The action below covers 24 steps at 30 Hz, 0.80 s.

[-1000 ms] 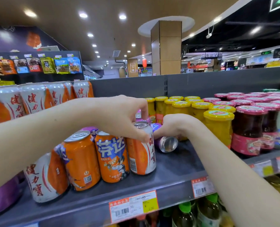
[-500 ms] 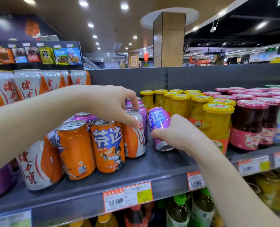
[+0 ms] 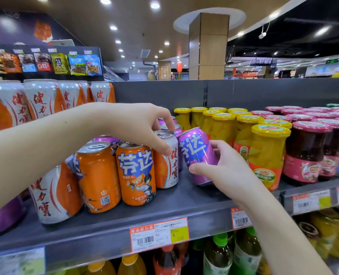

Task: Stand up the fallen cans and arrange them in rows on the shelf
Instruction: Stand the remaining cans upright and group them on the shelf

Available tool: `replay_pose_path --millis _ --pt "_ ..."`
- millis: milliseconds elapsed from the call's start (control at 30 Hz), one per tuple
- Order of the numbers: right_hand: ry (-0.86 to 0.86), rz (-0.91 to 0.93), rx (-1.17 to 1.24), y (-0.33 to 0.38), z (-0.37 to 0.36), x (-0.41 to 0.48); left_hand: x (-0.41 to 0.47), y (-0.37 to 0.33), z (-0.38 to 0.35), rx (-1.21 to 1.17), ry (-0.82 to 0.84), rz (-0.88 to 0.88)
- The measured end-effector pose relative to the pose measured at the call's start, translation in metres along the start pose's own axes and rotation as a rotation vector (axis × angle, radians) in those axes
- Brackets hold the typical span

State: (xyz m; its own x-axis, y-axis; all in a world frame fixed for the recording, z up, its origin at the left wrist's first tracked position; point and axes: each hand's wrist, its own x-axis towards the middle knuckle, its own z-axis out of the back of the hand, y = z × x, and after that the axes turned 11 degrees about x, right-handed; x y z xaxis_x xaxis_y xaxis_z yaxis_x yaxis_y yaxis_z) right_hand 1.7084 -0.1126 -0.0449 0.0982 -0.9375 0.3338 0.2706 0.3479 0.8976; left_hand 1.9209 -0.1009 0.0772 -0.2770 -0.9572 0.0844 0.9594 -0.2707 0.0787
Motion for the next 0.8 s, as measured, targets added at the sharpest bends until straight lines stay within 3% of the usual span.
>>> replay_pose_path --millis 367,667,733,800 --pt "-0.044 0.047 -0.019 0.0 -0.003 -0.016 -0.033 0.009 0.007 0.017 0.031 0.016" --pt "-0.076 0.045 -0.164 0.013 -0.02 -0.017 -0.117 0.038 0.016 -0.045 -0.226 0.116" --pt "-0.204 0.125 -0.26 0.019 -0.025 -0.023 -0.129 0.044 0.008 -0.026 -0.24 0.121" --pt "-0.345 0.39 -0.374 0.031 -0.031 -0.031 -0.139 0.049 0.001 0.002 -0.268 0.118"
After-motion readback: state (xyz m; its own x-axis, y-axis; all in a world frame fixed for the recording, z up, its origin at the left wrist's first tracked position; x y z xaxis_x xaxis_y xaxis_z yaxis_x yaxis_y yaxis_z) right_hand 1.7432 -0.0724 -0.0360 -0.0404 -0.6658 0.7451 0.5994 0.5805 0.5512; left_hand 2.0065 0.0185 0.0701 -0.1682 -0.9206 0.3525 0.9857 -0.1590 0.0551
